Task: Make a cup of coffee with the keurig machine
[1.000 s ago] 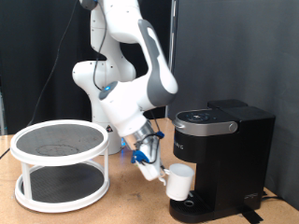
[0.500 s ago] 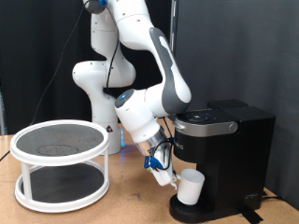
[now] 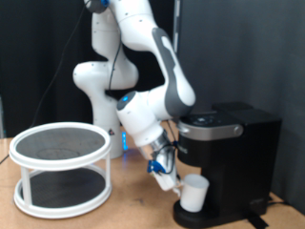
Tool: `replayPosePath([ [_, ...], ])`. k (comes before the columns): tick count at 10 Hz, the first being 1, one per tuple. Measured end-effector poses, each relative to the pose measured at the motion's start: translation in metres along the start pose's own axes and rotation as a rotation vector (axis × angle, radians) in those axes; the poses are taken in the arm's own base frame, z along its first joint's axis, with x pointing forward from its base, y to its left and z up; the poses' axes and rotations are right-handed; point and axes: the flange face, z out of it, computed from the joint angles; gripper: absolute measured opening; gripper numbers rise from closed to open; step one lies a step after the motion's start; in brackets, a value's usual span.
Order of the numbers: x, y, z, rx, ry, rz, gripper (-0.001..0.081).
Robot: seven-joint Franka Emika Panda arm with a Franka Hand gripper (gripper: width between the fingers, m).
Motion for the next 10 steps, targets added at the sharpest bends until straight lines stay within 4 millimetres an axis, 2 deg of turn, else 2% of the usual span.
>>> replayPosePath([
  [1, 0.0, -0.001, -0.001, 0.01, -0.007, -0.002, 0.008],
  [2, 0.0, -0.003, -0.002, 0.032, -0.017, 0.0, 0.0264],
  [3, 0.001, -0.004, -0.004, 0.053, -0.024, -0.002, 0.0399],
  [4, 0.004, -0.006, -0.006, 0.062, -0.021, -0.009, 0.0399],
  [5, 0.012, -0.009, -0.008, 0.053, -0.003, -0.016, 0.0583],
  [6, 0.022, -0.013, -0.011, 0.02, 0.035, -0.035, 0.0686],
  [7, 0.034, -0.018, -0.017, -0.006, 0.062, -0.04, 0.0686],
  [8, 0.044, -0.023, -0.022, -0.026, 0.069, -0.037, 0.0725],
  [10, 0.059, -0.03, -0.039, -0.045, 0.005, -0.034, 0.0734],
])
